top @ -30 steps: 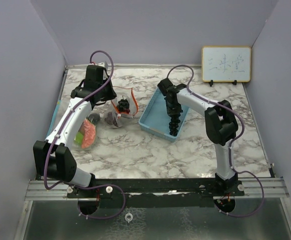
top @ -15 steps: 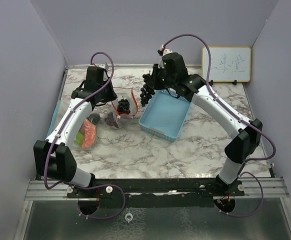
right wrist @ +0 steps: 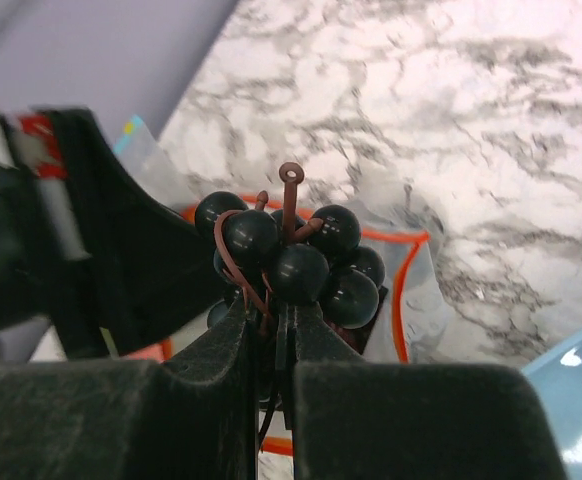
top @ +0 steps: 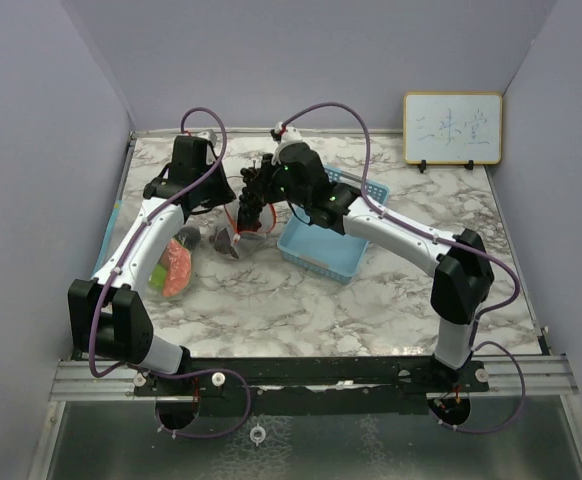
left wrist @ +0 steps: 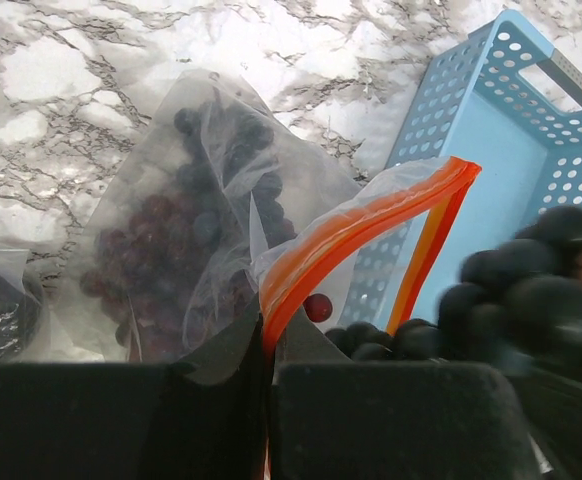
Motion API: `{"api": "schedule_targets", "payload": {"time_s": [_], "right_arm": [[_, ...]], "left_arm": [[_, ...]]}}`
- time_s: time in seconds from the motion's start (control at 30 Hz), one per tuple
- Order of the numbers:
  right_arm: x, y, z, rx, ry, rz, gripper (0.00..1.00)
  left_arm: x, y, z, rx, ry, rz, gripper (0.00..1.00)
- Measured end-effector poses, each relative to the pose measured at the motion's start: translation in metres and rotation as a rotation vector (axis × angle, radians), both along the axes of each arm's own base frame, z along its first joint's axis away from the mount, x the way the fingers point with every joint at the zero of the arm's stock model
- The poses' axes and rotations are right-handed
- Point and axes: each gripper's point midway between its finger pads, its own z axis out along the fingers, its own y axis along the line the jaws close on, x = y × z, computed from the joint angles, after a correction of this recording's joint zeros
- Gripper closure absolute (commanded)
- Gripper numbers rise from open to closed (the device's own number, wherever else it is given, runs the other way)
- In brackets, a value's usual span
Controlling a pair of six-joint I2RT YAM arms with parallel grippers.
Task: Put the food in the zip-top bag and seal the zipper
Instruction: Place the fake fruit in the zipper food storage bag.
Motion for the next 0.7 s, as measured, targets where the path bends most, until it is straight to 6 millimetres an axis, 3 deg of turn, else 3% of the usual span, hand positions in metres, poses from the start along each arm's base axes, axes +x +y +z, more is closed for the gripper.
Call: {"api": "schedule_targets", "payload": {"time_s": [0.13, 0.27, 0.43, 0.57, 0.7], "right_arm": [[-0.003, -0.003, -0.041, -0.082, 0.043, -0.013, 0.92], [-0.004, 0.004, -0.060, -0.118, 0.056, 0.027, 0.59], [-0.015, 0.019, -0.067, -0.159, 0.048, 0.167, 0.32], [-0.025, 0.019, -0.067, -0.220, 0.013, 0.259, 0.21], [-0.036, 0.000, -0.066, -0.309, -0.050, 0.312, 0.21]], "left_arm": [[0.001, 0.002, 0.002, -0.003, -0.004, 0.006, 1.00], [0.003, 0.002, 0.008, -0.010, -0.011, 0.009, 1.00], [0.003, 0.003, 0.009, -0.011, -0.009, 0.010, 1.00], [0.003, 0.003, 0.010, -0.020, -0.009, 0.002, 1.00], [0.002, 0.001, 0.011, -0.028, -0.012, -0.018, 1.00]]}}
